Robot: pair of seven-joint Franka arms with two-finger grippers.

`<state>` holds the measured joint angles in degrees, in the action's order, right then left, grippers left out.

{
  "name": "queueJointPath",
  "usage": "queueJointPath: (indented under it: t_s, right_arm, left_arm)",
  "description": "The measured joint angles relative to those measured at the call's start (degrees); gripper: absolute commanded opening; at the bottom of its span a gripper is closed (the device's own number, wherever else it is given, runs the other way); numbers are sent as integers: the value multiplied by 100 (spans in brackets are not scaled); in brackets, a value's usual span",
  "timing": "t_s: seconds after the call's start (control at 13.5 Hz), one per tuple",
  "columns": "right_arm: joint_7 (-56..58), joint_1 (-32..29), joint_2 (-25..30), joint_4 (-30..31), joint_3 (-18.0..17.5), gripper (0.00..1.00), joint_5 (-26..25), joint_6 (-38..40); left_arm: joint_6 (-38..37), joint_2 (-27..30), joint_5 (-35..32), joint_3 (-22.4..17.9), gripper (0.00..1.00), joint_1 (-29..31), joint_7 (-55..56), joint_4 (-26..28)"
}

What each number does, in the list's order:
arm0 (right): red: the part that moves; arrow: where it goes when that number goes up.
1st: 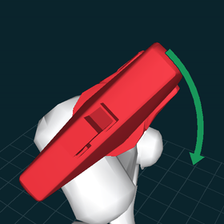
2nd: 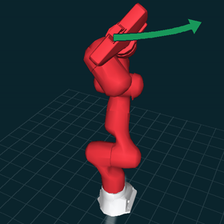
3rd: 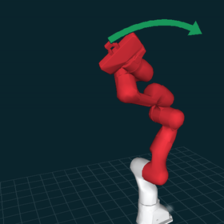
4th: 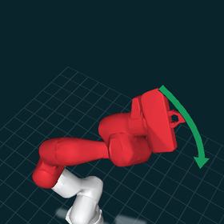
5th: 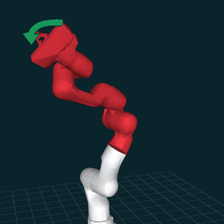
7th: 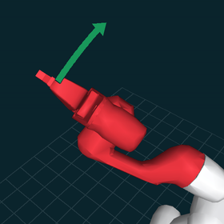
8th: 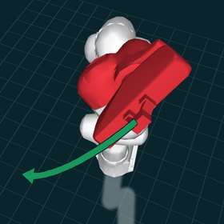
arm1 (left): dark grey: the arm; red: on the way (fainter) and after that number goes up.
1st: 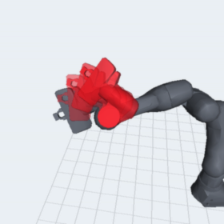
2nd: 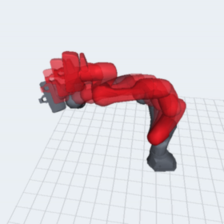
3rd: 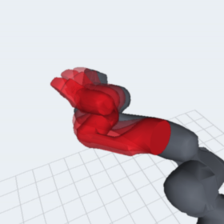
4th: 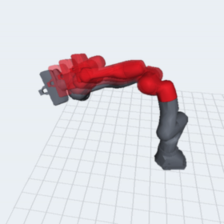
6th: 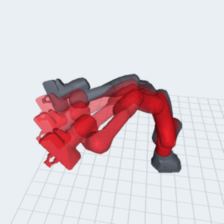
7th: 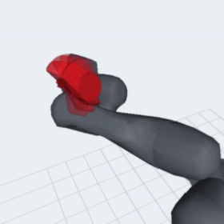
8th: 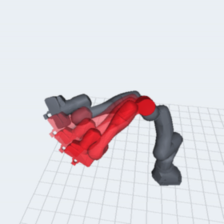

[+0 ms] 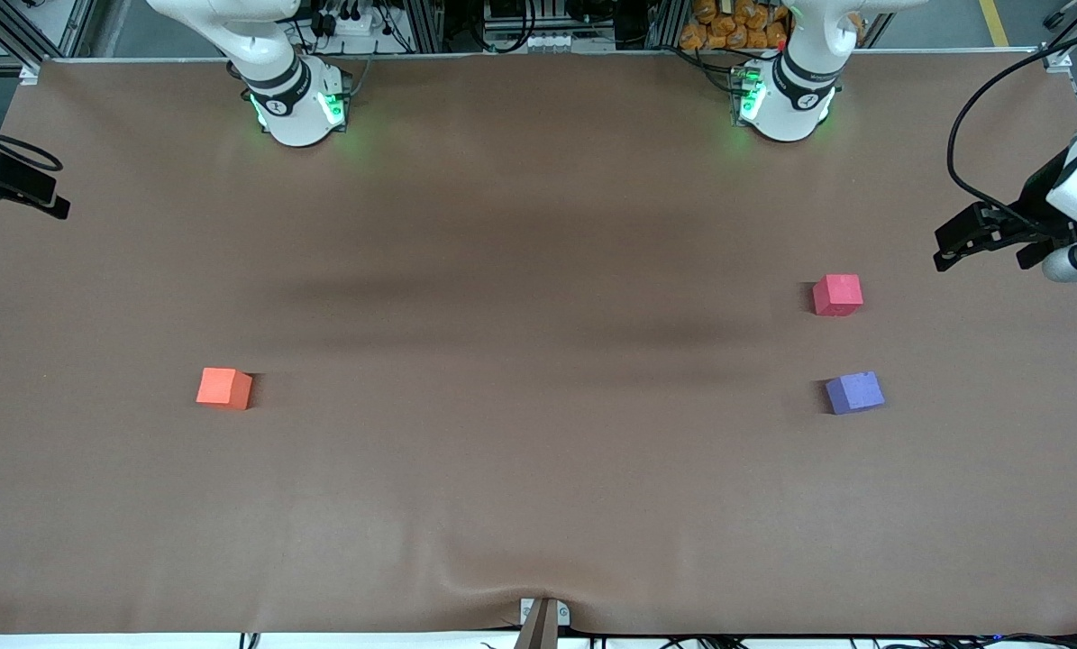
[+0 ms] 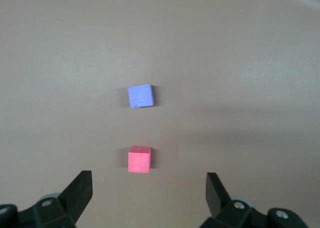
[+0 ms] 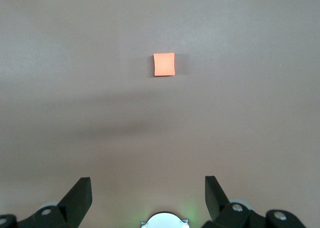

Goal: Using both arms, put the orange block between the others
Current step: 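Move the right gripper out toward the orange cube, then lower the right gripper onto the orange cube and close it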

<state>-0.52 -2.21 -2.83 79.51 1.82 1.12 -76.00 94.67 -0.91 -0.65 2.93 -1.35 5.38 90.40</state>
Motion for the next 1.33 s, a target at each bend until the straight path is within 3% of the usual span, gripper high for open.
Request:
queueJointPath:
  t_s: [0.81, 1.33]
  right_arm:
    - [0, 0, -214, 650, -1, 100, 0, -520]
    - [0, 0, -979, 736, -2, 100, 0, -887]
  left_arm:
    - [0, -13, 0, -1, 100, 1, 0, 6]
    - [0, -27, 0, -2, 100, 2, -3, 13]
